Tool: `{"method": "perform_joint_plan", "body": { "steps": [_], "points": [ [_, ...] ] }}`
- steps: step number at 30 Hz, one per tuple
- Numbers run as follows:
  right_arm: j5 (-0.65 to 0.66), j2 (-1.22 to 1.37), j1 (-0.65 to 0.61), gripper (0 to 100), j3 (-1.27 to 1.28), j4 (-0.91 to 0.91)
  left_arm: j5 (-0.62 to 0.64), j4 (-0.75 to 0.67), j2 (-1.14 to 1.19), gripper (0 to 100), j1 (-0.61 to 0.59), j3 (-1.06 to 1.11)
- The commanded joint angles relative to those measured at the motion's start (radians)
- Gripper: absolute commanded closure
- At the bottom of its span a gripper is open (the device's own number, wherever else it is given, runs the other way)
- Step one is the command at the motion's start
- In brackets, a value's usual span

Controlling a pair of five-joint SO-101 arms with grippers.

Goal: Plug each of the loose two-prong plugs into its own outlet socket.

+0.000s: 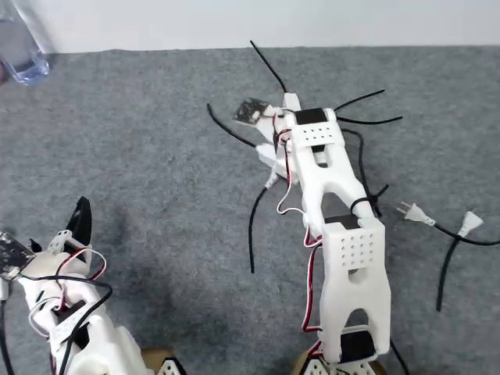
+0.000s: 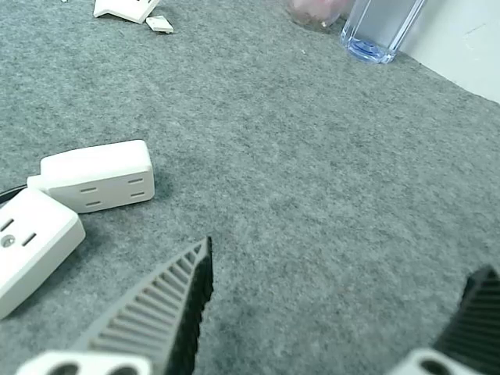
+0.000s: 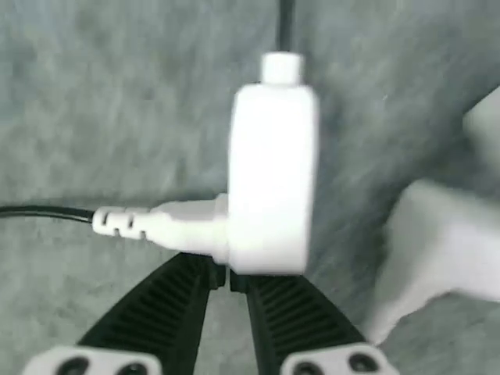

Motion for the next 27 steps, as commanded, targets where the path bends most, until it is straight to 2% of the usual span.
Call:
{"method": "perform_joint_plan", "body": {
  "steps": [1,8,17,21,27],
  "points": [
    [0.006,-0.048,-0.021,99.1,-0.08,-0.031,-0.009,-0.025,-0.009,54,0.008,-0.007],
    [-0.153,-0.042,-0.001,99.1,-0.183,-0.105,-0.009,-0.025,-0.009,54,0.008,-0.007],
    [-0.219,-0.051,-0.008,99.1,-0.21,-0.117,-0.009,-0.025,-0.009,54,0.008,-0.007],
    [-0.212,-0.051,-0.012,99.1,-0.269,0.028,-0.009,-0.025,-0.009,54,0.008,-0.007],
    [-0.212,-0.051,-0.015,99.1,-0.509,0.372,-0.009,-0.025,-0.009,54,0.008,-0.007]
  ]
}}
